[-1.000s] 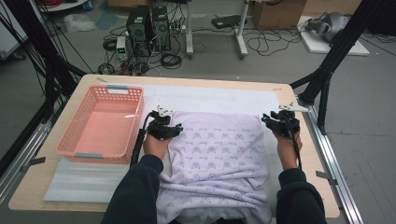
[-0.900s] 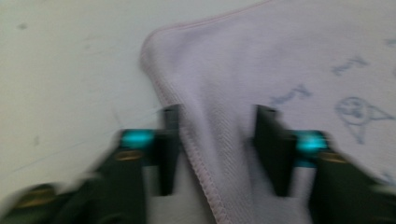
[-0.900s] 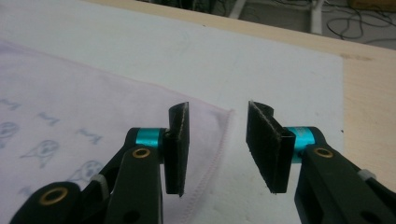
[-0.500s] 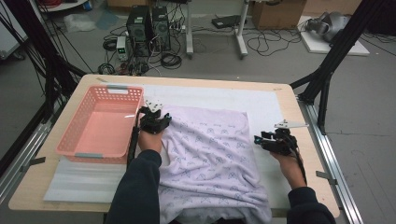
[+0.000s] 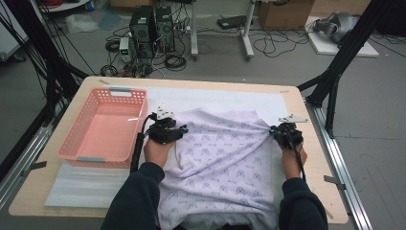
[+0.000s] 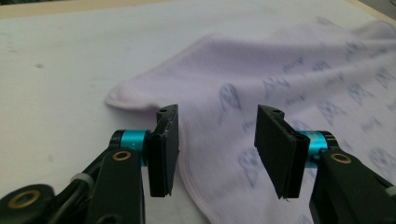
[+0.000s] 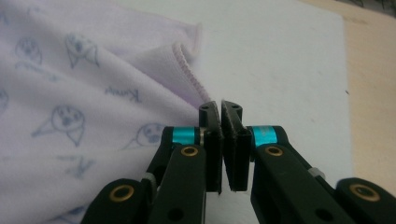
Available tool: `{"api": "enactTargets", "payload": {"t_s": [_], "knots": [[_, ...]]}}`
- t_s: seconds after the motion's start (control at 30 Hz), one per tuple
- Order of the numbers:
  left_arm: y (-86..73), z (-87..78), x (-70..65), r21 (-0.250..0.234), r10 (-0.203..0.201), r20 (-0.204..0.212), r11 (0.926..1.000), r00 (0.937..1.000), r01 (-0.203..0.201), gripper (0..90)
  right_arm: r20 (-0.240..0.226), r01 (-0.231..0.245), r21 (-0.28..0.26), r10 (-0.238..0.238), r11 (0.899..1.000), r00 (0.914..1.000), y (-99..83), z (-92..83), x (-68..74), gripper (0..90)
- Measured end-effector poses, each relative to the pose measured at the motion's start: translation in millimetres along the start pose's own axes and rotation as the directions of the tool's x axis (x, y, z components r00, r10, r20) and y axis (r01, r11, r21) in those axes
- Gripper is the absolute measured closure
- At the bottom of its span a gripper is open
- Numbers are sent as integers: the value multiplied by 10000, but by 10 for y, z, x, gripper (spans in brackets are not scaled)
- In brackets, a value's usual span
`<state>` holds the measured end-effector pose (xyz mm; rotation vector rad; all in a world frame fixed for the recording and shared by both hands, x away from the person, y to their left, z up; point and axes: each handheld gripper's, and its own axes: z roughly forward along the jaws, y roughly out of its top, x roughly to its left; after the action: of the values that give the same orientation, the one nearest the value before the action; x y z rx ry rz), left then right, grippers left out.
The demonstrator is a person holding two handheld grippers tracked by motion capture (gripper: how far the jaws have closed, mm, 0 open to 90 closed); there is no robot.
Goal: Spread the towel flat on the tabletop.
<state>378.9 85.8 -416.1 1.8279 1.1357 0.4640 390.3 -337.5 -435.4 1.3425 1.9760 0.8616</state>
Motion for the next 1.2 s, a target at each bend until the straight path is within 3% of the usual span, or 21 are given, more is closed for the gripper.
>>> {"api": "enactTargets", "payload": {"t_s": [0.07, 0.17, 0.3, 0.37, 0.43, 0.47, 0.5, 0.53, 0.6, 0.63, 0.67, 0.7, 0.73, 0.77, 0.83, 0.97, 1.03, 1.1, 1.13, 1.17, 1.2], "knots": [[-8, -15, -34, 51, 90, 99, 9999, 9999, -90, 501, -367, -681, 18, 682, 9977, 9970, -30, -4, -77, 850], [-133, -55, -79, 237, 134, 297, 9996, 9995, -142, 498, -682, -746, -212, 730, 9970, 9950, -71, -97, -73, 715], [-298, -38, -102, 937, 287, 438, 9951, 9986, -328, 489, -1226, -758, -442, 699, 9961, 9900, -105, -274, -41, 648], [-340, -1, -125, 1664, 256, 841, 9853, 9961, -394, 443, -1656, -746, -597, 639, 9954, 9841, -132, -378, -26, 629], [-353, -1, -200, 1820, 1001, 879, 9766, 9911, -1147, 379, -1908, -654, -685, 512, 9955, 9803, -167, -467, 0, 617], [-353, -1, -200, 1820, 1001, 879, 9766, 9911, -1147, 400, -2056, -584, -734, 422, 9956, 9777, -181, -495, 4, 617], [-368, -3, -274, 1886, 1823, 637, 9633, 9812, -1912, 445, -2239, -533, -739, 355, 9958, 9740, -201, -538, 20, 618], [-396, -6, -294, 1636, 2269, 503, 9588, 9726, -2322, 494, -2265, -432, -761, 250, 9962, 9737, -212, -560, 28, 618], [-397, -6, -279, 1475, 2330, 295, 9608, 9720, -2348, 742, -2490, -454, -793, 243, 9958, 9682, -232, -595, 48, 614], [-384, 2, -254, 1532, 2153, 324, 9639, 9760, -2177, 823, -2551, -396, -776, 185, 9962, 9667, -240, -606, 61, 614], [-349, 12, -218, 1592, 1837, 142, 9700, 9829, -1836, 836, -2544, -394, -743, 193, 9965, 9669, -244, -614, 71, 613], [-326, 14, -200, 1553, 1910, -226, 9703, 9813, -1853, 841, -2613, -415, -754, 204, 9963, 9651, -252, -615, 79, 605], [-326, 14, -200, 1553, 1910, -226, 9703, 9813, -1853, 844, -2663, -489, -728, 278, 9961, 9635, -258, -614, 87, 589], [-287, 15, -147, 1400, 1818, -799, 9755, 9801, -1695, 845, -2711, -537, -751, 315, 9957, 9621, -271, -605, 97, 567], [-205, 7, -10, 817, 1120, -1464, 9915, 9829, -1008, 845, -2817, -636, -717, 409, 9954, 9586, -287, -601, 127, 533], [-144, 27, 102, 484, 895, -1734, 9954, 9808, -823, 845, -3163, -589, -300, 464, 9978, 9475, -323, -553, 255, 398], [-151, 33, 152, 327, 578, -1756, 9981, 9828, -528, 845, -3310, -458, 115, 471, 9989, 9425, -347, -473, 320, 391], [-163, 42, 179, 334, 540, -1833, 9983, 9816, -486, 845, -3135, 237, 652, -21, 9976, 9496, -363, -366, 410, 483], [-163, 42, 179, 334, 540, -1833, 9983, 9816, -486, 844, -3135, 237, 652, -21, 9976, 9496, -363, -366, 410, 483], [-162, 26, 208, 162, 422, -1743, 9991, 9838, -400, 845, -2978, 893, 598, -676, 9942, 9522, -348, -350, 459, 655], [-162, 26, 208, 162, 422, -1743, 9991, 9838, -400, 844, -3289, 1046, 610, -789, 9926, 9411, -333, -351, 459, 861]]}}
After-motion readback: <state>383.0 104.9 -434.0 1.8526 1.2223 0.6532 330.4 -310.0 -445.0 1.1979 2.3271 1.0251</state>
